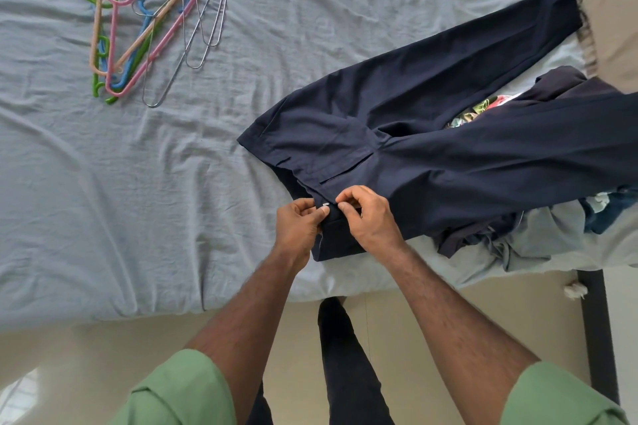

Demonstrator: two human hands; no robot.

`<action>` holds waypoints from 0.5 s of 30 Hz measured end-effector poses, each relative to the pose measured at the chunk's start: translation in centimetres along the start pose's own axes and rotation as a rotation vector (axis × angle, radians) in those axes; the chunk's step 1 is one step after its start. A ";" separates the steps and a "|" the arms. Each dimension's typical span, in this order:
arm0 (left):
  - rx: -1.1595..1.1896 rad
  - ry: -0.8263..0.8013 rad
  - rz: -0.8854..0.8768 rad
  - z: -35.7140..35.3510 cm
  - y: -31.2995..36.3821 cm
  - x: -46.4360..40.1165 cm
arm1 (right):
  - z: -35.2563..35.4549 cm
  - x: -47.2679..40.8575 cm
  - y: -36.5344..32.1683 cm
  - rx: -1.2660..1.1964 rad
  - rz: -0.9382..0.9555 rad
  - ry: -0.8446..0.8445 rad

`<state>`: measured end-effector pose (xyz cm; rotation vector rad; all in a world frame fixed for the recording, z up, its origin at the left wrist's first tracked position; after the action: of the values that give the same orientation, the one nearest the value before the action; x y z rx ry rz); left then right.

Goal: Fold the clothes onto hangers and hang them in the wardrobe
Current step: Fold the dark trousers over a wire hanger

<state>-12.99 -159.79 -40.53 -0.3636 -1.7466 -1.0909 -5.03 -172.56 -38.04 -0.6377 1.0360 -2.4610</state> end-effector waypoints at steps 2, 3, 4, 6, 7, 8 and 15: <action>-0.021 -0.014 -0.017 0.0 0.2 -0.1 | 0.1 0.1 0.1 -0.025 -0.009 -0.031; -0.027 -0.024 -0.022 0.0 0.3 -0.1 | 0.1 0.0 0.1 -0.025 -0.006 -0.034; -0.039 -0.032 -0.028 0.0 0.3 -0.2 | 0.1 -0.2 0.1 -0.017 0.003 -0.028; -0.053 -0.041 -0.040 0.0 0.5 -0.1 | 0.2 -0.5 -0.1 0.002 0.017 -0.001; -0.056 -0.037 -0.045 -0.1 0.5 -0.1 | 0.4 -0.7 -0.2 0.008 0.021 0.018; -0.063 -0.024 -0.048 -0.2 0.6 0.0 | 0.5 -0.8 -0.2 0.012 0.023 0.039; -0.057 0.037 -0.036 -0.6 0.8 -0.2 | 0.3 -1.0 -0.5 -0.016 0.021 0.065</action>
<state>-11.99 -159.78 -40.22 -0.3462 -1.6980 -1.1678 -4.15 -171.90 -37.71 -0.5525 1.0820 -2.4720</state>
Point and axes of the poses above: each hand's wrist, its own x-axis away from the middle knuckle, its own z-axis out of the back of the hand, y = z × x, the point moved 5 cm from there along -x, towards the middle knuckle, and after that the axes turned 6 degrees about z, right-handed, at the moved point
